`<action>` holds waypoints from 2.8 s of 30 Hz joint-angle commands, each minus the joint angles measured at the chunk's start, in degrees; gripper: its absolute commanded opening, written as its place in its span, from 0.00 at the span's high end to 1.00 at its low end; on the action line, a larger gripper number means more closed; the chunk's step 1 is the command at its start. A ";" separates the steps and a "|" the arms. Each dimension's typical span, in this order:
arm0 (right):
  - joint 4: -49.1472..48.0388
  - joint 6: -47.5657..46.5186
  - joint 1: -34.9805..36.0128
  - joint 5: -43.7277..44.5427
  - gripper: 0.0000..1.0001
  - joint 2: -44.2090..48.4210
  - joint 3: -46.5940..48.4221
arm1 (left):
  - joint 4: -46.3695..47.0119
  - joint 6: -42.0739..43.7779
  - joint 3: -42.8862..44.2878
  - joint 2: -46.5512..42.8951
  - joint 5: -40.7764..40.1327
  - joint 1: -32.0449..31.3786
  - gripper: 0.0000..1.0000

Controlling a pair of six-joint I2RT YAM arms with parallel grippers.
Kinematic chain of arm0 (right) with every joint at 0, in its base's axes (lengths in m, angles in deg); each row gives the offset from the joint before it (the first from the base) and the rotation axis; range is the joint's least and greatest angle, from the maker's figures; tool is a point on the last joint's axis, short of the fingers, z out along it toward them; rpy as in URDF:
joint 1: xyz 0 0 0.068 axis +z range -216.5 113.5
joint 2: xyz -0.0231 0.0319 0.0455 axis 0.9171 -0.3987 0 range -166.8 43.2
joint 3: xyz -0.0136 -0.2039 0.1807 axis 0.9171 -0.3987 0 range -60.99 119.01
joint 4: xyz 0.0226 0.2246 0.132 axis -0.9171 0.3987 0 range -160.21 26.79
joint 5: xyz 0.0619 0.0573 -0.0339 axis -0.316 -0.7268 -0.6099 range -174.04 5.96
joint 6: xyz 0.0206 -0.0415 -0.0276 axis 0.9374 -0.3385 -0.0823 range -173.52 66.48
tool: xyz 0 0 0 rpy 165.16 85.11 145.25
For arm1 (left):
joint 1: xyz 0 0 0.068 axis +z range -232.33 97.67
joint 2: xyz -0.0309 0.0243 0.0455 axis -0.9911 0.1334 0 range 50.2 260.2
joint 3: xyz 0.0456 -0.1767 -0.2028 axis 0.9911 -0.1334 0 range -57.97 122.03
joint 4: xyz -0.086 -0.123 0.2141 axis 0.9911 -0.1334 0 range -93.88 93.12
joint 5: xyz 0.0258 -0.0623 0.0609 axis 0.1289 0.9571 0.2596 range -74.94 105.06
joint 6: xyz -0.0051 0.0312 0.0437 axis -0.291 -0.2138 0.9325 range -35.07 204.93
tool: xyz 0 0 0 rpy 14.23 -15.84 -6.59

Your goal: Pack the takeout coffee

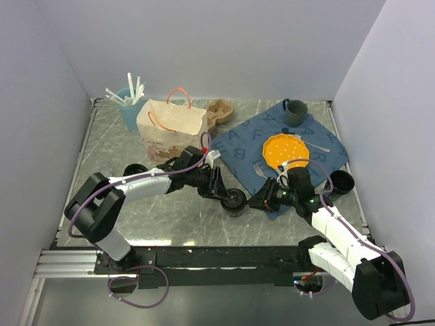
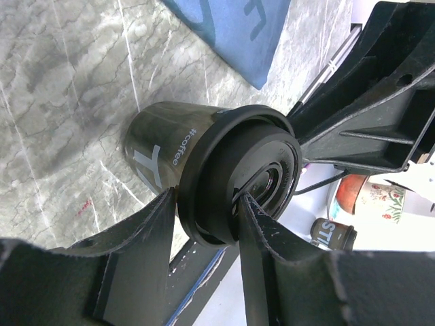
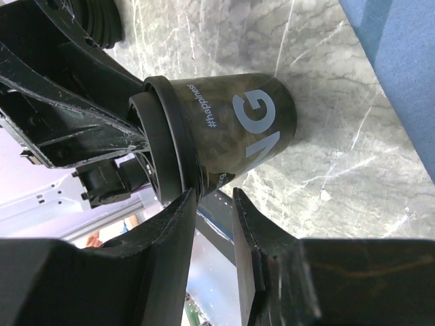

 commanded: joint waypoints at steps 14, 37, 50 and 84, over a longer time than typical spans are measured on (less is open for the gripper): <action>3.27 -2.14 1.09 4.12 0.63 3.04 4.44 | -15.52 4.33 -3.46 6.90 -14.09 -1.31 0.57; -7.97 2.77 2.15 3.86 0.71 0.23 -4.34 | -16.14 4.07 -3.11 8.39 -13.91 -1.39 0.58; -24.47 2.52 0.39 1.76 0.81 -1.27 -19.19 | -16.49 3.80 -4.69 9.27 -14.09 -1.39 0.58; -3.84 -11.37 -1.10 0.26 0.65 -9.88 7.34 | -20.53 6.70 1.11 9.36 -16.55 -1.39 0.57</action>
